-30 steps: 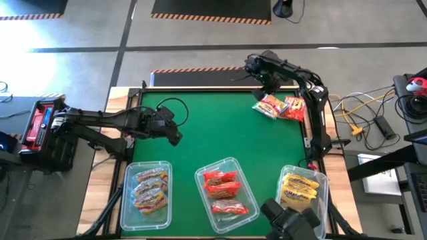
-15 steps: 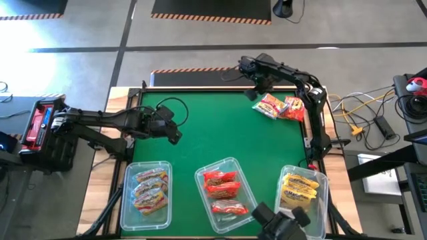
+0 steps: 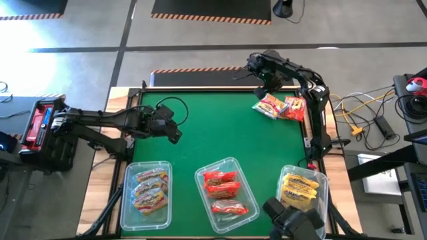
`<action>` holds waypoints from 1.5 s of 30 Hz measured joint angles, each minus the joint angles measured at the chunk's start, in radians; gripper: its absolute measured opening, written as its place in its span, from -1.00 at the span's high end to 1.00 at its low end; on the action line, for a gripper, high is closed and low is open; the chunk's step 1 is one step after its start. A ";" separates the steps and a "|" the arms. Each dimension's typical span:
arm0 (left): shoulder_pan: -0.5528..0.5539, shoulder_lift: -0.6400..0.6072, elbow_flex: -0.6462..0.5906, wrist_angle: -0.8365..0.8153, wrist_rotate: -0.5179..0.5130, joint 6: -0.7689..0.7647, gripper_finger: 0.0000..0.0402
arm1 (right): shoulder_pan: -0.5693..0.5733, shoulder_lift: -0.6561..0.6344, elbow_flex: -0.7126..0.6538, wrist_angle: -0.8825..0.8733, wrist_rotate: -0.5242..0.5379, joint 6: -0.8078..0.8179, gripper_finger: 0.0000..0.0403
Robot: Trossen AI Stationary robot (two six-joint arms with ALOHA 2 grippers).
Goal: Sort Maruchan noodles
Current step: Put the blue noodle pack into the left transparent bin
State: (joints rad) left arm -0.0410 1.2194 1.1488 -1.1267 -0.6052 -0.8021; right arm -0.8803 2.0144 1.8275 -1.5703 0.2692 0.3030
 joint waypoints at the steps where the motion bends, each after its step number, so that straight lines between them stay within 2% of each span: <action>1: 0.000 0.000 0.000 0.002 -0.008 0.000 -0.06 | 0.001 0.000 -0.003 -0.005 -0.004 0.001 0.96; 6: 0.002 0.000 0.000 0.052 -0.026 0.023 -0.06 | 0.022 0.004 -0.043 0.000 -0.064 -0.011 0.96; 17: 0.003 0.000 0.000 0.106 -0.035 0.032 -0.06 | 0.081 0.000 -0.081 -0.001 -0.115 0.019 0.96; 22: 0.003 0.000 0.000 0.114 -0.060 0.032 -0.06 | 0.136 0.000 -0.085 -0.001 -0.119 0.021 0.96; 28: 0.008 0.000 0.000 0.115 -0.066 0.034 -0.06 | 0.200 0.002 -0.079 0.019 -0.064 0.019 0.96; 33: 0.024 0.000 0.000 0.116 -0.066 0.034 -0.06 | 0.211 0.002 -0.067 0.225 -0.082 0.003 0.96; 36: 0.031 0.000 0.000 0.124 -0.066 0.034 -0.06 | 0.215 0.002 -0.066 0.369 -0.176 0.000 0.96; 39: 0.037 0.000 0.000 0.180 -0.067 0.056 -0.06 | 0.223 -0.001 -0.066 0.435 -0.217 -0.030 0.96; 42: 0.044 0.001 0.000 0.312 -0.052 0.152 -0.06 | 0.228 -0.031 -0.066 0.393 -0.209 -0.063 0.96; 45: 0.063 0.015 0.000 0.479 0.011 0.261 -0.06 | 0.235 -0.087 -0.067 0.363 -0.167 -0.077 0.96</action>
State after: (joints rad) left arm 0.0224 1.2346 1.1488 -0.6474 -0.5941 -0.5415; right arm -0.6449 1.9270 1.7606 -1.2076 0.1024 0.2259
